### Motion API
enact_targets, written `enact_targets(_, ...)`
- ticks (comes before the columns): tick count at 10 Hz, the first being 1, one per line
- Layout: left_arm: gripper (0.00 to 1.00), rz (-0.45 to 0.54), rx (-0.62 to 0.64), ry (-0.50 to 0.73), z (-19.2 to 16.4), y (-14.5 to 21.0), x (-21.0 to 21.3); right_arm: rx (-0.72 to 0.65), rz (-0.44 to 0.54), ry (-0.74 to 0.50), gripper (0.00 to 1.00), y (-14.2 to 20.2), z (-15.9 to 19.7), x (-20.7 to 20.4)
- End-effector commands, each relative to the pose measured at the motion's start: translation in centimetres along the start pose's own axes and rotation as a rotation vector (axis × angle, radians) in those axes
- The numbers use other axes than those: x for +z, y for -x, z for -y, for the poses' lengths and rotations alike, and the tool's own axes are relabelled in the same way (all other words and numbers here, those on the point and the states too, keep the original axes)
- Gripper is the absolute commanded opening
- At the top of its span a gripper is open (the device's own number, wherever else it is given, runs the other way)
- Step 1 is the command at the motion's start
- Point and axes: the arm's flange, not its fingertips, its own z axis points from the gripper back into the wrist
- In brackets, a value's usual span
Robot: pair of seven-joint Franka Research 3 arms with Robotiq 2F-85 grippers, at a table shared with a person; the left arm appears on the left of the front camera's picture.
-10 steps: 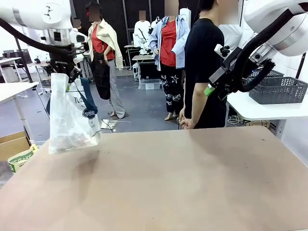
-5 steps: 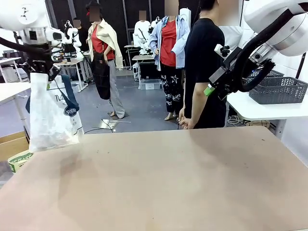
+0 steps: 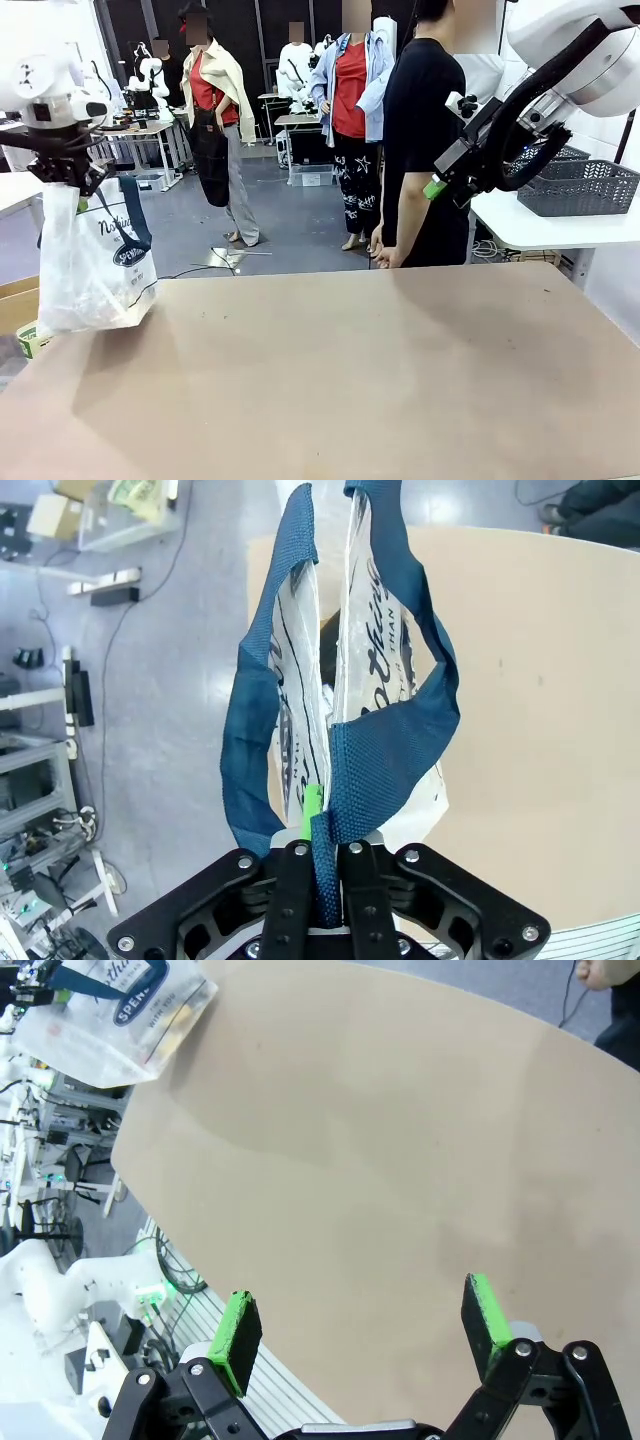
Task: Transfer purchased items from the store into the shopping bag.
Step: Move the Reusable shopping bag to the right side of the table.
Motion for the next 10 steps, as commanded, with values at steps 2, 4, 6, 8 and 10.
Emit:
enact_targets(2, 0.00, 0.066, -0.033, 0.023, -1.1, 2.4, -1.0, -0.019, 0.002, -0.001, 1.00, -0.3, -0.1, 0.0)
enact_targets(4, 0.00, 0.033, -0.021, 0.025, -1.5, 4.0, -2.1, -0.019, 0.002, -0.001, 1.00, -0.3, -0.1, 0.0)
enact_targets(6, 0.00, -0.007, -0.045, 0.022, -2.0, 5.6, -3.2, -0.019, 0.002, -0.001, 1.00, -0.3, -0.1, 0.0)
enact_targets(8, 0.00, -0.014, -0.058, 0.019, -2.4, 6.2, -3.5, -0.019, 0.002, -0.001, 1.00, -0.3, -0.1, 0.0)
enact_targets(10, 0.00, -0.042, -0.078, 0.021, -3.0, 6.8, -3.6, -0.019, 0.002, -0.001, 1.00, -0.3, -0.1, 0.0)
